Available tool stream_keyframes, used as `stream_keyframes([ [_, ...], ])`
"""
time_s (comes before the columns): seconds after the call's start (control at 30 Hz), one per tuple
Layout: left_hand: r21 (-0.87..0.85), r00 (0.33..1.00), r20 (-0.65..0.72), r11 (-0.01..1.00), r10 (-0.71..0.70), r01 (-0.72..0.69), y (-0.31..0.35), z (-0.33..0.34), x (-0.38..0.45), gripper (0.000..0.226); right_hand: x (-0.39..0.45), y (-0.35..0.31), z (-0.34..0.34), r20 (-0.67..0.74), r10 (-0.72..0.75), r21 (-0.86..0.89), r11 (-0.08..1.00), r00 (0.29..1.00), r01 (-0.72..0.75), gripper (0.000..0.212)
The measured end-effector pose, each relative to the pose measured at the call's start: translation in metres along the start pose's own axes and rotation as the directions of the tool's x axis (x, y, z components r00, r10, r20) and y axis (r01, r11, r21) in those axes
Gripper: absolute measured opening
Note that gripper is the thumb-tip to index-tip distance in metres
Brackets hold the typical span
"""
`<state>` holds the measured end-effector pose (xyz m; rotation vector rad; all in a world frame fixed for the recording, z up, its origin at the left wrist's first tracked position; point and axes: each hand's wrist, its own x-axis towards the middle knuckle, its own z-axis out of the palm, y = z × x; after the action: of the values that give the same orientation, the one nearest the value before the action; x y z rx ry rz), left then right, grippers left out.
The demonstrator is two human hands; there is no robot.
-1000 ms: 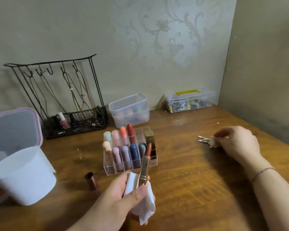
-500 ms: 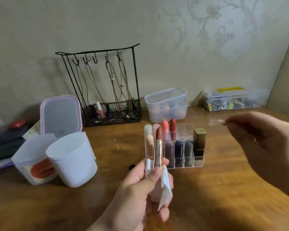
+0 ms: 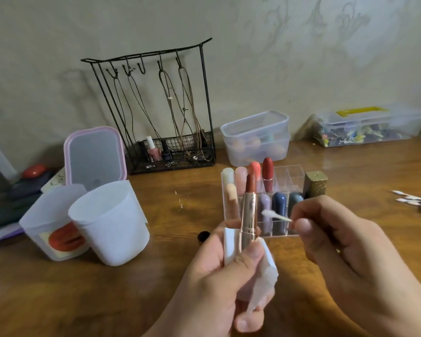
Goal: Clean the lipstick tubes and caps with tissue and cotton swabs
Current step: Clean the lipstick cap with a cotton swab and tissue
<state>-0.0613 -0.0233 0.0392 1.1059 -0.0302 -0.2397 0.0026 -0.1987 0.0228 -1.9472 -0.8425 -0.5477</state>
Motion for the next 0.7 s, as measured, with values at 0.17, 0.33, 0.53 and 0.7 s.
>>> stream_keyframes([
  [0.17, -0.008, 1.0, 0.015, 1.0, -0.001, 0.001, 0.0, 0.0, 0.0, 0.014, 0.0, 0.0, 0.002, 0.009, -0.024, -0.094, 0.995, 1.0, 0.025, 0.012],
  [0.33, -0.015, 1.0, 0.019, 1.0, 0.009, -0.008, -0.002, 0.002, -0.001, 0.011, 0.004, -0.003, -0.001, 0.005, -0.042, -0.1, 0.994, 0.999, 0.042, 0.01],
  [0.53, -0.011, 1.0, -0.021, 1.0, 0.004, -0.005, -0.003, 0.001, 0.002, 0.014, 0.003, -0.008, -0.005, 0.092, -0.072, -0.127, 0.988, 0.993, 0.084, 0.011],
  [0.7, 0.011, 1.0, -0.01, 1.0, -0.007, 0.007, -0.005, 0.001, 0.002, 0.015, 0.003, -0.012, -0.008, 0.113, -0.121, -0.131, 0.982, 0.986, 0.136, 0.01],
])
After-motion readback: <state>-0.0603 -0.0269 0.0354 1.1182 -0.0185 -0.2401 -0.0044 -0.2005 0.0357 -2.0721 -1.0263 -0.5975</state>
